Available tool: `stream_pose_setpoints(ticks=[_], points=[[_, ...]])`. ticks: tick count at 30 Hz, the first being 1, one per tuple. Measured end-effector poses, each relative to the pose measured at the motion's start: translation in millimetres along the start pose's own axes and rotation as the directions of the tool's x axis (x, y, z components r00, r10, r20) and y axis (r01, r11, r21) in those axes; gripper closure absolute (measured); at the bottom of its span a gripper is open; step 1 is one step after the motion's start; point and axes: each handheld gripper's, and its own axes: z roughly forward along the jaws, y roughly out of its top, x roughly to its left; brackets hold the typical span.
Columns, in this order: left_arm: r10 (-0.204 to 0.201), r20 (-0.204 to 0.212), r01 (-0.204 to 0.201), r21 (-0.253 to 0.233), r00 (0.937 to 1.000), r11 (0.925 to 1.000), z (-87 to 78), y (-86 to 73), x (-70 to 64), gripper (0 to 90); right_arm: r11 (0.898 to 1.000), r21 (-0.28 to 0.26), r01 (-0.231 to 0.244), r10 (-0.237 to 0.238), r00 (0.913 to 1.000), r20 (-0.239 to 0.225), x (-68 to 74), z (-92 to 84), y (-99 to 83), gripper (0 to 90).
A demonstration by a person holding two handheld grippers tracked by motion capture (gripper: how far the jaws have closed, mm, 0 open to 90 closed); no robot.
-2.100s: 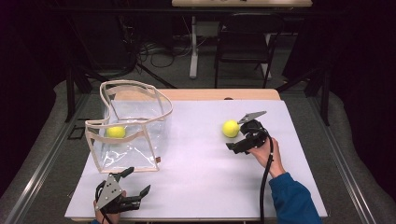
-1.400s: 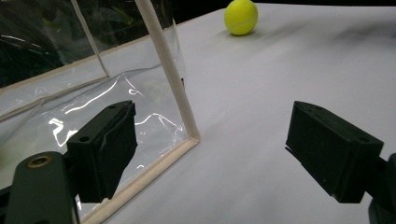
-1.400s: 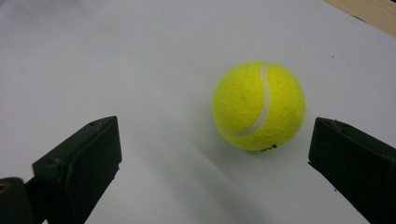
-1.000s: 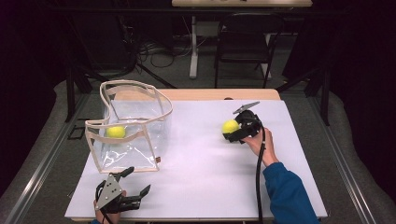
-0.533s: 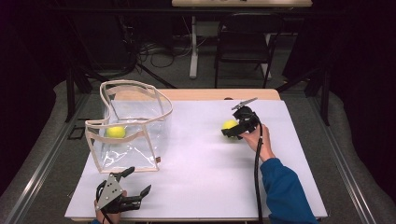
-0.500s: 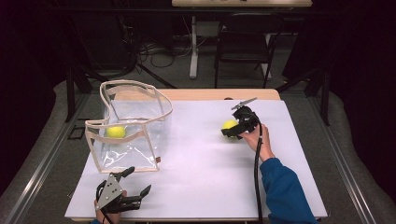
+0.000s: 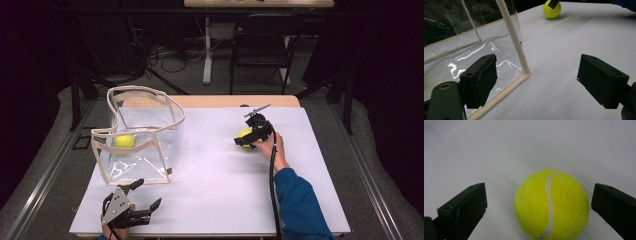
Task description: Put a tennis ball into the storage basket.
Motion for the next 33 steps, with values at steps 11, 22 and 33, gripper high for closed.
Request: stream_pose_setpoints(ticks=[11, 22, 33], points=[[0.004, 0.005, -0.004, 0.003, 1.0000, 1.0000, 0.8, 0.2, -0.2, 15.9, 0.999, 0.049, -0.019, 0.019, 0.9998, -0.002, -2.3, 9.0, -2.1, 1.5], [0.004, 0.008, -0.004, 0.007, 1.0000, 1.0000, 0.8, 0.1, 0.2, 15.9, 0.998, 0.069, -0.014, 0.011, 0.9994, 0.033, -1.2, 10.8, -1.8, 11.9], [0.003, 0.006, -0.003, 0.007, 1.0000, 1.0000, 1.6, -0.2, 0.5, 15.9, 0.995, 0.101, -0.023, 0.018, 0.9984, 0.054, -3.5, 12.4, -4.4, 21.9]])
